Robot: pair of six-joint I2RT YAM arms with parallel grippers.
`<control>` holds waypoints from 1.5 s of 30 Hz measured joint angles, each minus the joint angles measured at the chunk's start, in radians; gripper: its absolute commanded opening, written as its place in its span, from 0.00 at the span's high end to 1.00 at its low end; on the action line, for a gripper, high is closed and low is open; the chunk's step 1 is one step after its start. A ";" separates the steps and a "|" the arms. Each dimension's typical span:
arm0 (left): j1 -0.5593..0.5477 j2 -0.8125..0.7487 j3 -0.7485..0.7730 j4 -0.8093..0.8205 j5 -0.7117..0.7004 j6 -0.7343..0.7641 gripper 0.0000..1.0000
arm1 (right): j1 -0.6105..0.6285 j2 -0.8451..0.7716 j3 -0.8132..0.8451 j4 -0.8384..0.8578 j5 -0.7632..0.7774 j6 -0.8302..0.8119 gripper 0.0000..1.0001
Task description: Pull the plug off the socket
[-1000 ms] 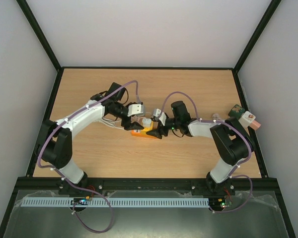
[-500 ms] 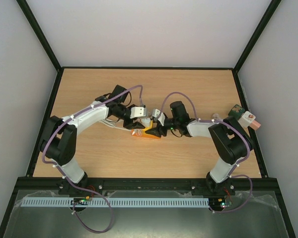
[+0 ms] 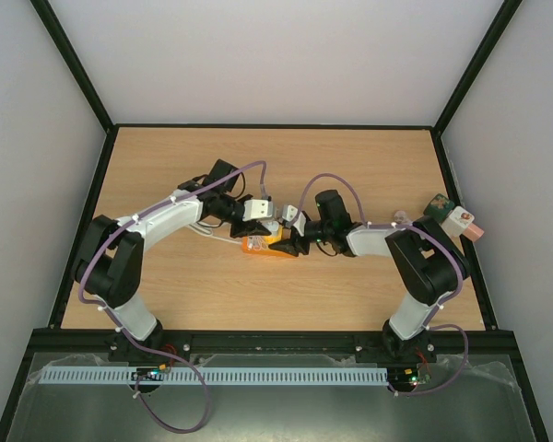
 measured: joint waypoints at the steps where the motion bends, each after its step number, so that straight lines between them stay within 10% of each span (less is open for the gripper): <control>1: 0.000 0.000 0.000 -0.002 0.000 0.000 0.74 | 0.000 0.000 -0.004 0.006 0.000 -0.002 0.56; 28: 0.029 -0.037 0.114 -0.157 0.060 -0.019 0.80 | 0.009 0.011 -0.045 0.109 -0.002 0.035 0.71; 45: 0.328 -0.050 0.212 -0.077 0.103 -0.217 0.77 | 0.009 0.014 -0.042 0.107 -0.004 0.035 0.66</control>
